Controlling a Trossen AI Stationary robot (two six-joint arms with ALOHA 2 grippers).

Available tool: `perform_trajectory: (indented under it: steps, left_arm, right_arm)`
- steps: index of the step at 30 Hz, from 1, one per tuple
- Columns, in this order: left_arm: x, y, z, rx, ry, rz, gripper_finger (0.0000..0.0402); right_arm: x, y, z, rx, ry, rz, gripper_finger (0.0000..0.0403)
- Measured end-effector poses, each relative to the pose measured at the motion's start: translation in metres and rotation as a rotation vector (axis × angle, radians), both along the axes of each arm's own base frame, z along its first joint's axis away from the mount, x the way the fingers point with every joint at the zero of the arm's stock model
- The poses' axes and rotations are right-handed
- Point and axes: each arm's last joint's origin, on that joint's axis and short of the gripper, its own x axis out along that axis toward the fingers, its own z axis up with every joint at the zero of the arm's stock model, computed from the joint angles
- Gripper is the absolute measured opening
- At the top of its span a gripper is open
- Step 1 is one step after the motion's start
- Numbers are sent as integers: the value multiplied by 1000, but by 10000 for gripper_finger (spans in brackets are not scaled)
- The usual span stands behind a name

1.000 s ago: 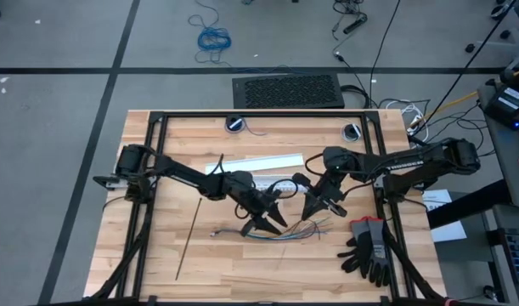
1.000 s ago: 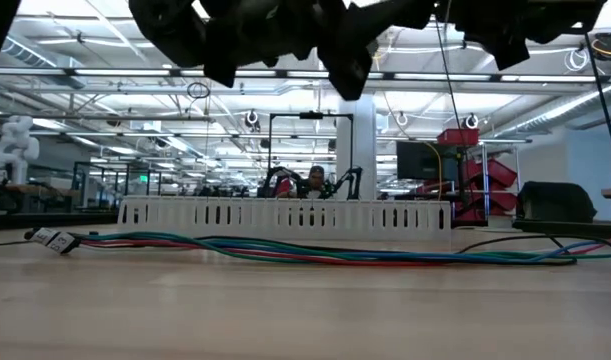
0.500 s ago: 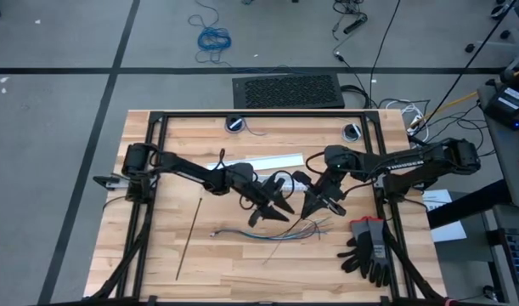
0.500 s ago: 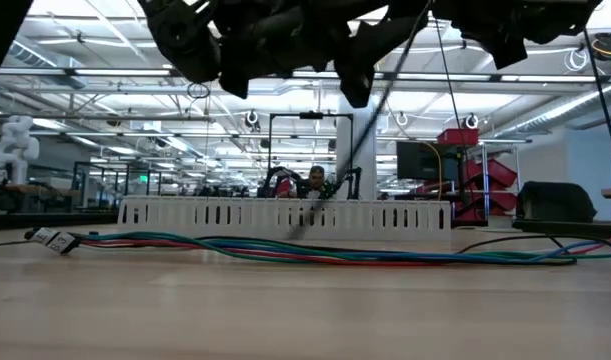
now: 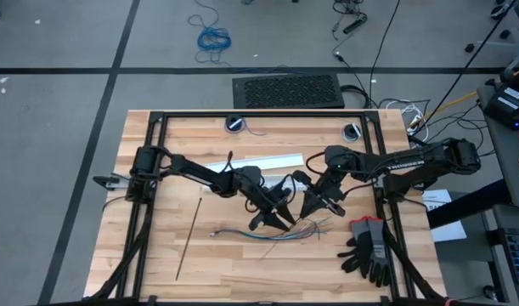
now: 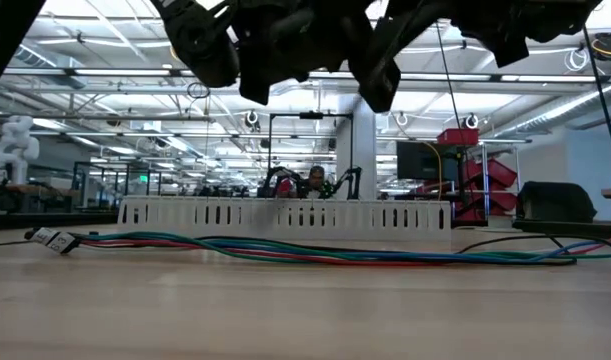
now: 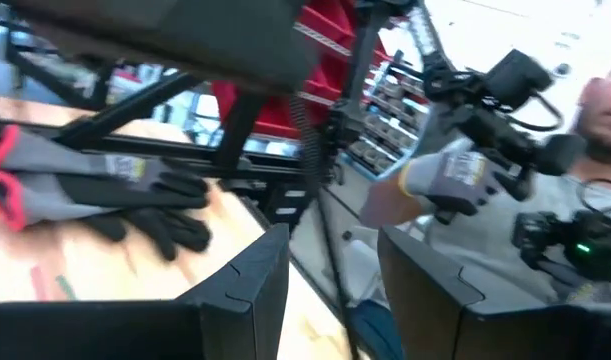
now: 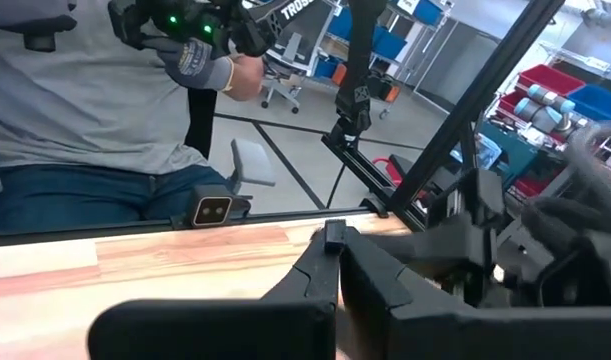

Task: Ziptie cables
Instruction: Wrap the left black zip tie around the colored cable wires

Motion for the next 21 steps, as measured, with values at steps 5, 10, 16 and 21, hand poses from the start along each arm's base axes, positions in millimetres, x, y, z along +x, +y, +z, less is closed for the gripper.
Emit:
perform_trajectory:
  steps: [5,10,16,21]
  left_arm:
    - [0,0,4,1,-44,-13,153]
    - [0,0,5,6,-54,-5,135]
    - [0,2,5,10,-57,6,65]
    - [0,4,4,24,-62,20,7]
  right_arm:
    - [0,0,-1,-1,8,-1,0]
    - [0,0,-1,-1,13,-1,0]
    - [0,0,-1,0,14,-1,0]
    - [0,0,-1,2,16,-1,0]
